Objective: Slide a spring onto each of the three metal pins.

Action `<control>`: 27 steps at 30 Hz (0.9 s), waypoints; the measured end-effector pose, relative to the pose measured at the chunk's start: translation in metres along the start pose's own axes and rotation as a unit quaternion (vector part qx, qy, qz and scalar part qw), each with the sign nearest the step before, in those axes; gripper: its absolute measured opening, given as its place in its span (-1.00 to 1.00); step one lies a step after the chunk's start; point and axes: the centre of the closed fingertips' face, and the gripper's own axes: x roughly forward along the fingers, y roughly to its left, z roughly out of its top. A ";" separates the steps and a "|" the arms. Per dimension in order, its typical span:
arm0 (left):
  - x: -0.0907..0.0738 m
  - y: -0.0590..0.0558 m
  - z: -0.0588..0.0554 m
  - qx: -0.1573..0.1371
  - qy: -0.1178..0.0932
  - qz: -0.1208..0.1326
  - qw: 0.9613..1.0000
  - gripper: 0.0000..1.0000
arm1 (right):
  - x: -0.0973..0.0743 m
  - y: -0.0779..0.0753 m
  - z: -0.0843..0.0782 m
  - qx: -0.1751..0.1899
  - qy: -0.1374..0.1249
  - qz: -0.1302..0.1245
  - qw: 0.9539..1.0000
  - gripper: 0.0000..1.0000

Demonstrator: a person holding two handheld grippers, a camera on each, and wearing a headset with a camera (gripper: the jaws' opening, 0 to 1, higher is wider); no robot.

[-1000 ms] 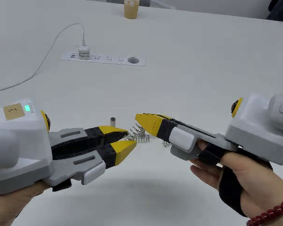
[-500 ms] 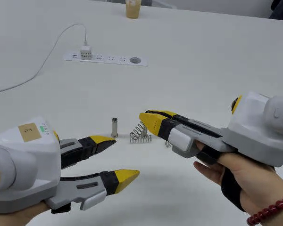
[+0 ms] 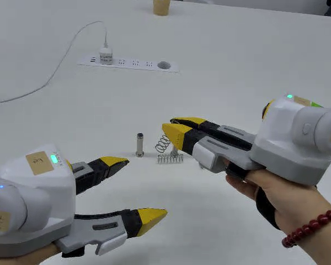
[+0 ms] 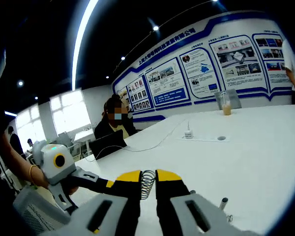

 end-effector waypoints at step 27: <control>-0.001 0.011 -0.006 -0.028 0.001 0.014 0.999 0.56 | 0.054 -0.026 -0.006 -0.001 0.013 -0.013 1.000 -0.77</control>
